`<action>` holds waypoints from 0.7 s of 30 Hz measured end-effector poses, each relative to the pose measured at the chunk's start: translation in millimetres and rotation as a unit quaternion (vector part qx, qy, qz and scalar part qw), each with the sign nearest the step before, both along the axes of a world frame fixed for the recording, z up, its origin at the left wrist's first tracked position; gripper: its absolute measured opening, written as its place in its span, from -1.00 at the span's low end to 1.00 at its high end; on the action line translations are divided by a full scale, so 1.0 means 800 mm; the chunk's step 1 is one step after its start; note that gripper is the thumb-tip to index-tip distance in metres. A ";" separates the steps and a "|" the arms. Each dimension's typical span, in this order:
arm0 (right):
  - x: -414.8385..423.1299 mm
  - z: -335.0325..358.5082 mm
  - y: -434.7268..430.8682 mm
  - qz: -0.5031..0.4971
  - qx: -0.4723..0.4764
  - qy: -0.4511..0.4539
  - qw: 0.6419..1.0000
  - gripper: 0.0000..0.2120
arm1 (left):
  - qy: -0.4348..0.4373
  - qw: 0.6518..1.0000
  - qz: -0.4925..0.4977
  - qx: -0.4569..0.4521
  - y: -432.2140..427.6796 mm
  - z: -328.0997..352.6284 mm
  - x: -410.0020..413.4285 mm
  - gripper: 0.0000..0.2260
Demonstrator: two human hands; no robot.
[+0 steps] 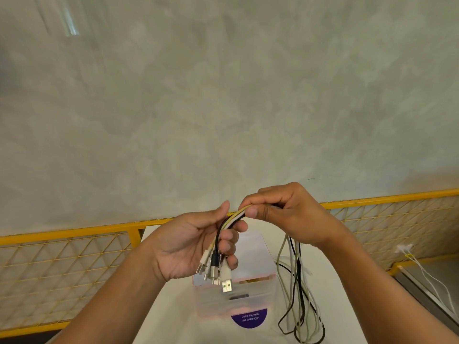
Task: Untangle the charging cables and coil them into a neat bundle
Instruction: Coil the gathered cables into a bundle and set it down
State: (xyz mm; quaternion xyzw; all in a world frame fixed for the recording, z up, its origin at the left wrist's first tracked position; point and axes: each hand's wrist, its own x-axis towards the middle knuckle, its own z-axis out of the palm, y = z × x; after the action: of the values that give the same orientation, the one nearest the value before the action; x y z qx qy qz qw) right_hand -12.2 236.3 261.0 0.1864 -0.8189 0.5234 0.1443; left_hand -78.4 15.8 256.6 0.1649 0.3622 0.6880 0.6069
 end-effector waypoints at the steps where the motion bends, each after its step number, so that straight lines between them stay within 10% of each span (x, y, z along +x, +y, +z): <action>1: 0.001 0.001 0.000 0.004 0.003 0.001 1.000 -0.81 | 0.024 1.000 0.003 -0.001 0.000 0.000 0.002 -0.64; 6: 0.003 0.004 -0.001 0.023 -0.009 0.005 1.000 -0.82 | 0.083 0.996 0.019 0.030 0.005 0.003 0.008 -0.74; 21: -0.008 -0.033 0.005 -0.068 -0.166 -0.069 0.981 -0.72 | -0.116 0.960 0.203 0.152 0.041 0.031 0.032 -0.81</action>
State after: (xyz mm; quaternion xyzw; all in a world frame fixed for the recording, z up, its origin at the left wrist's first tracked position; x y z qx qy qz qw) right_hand -18.6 240.6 234.9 0.0672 -0.7390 0.6529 0.1518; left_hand -52.8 48.5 281.1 0.0972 0.2061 0.8580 0.4603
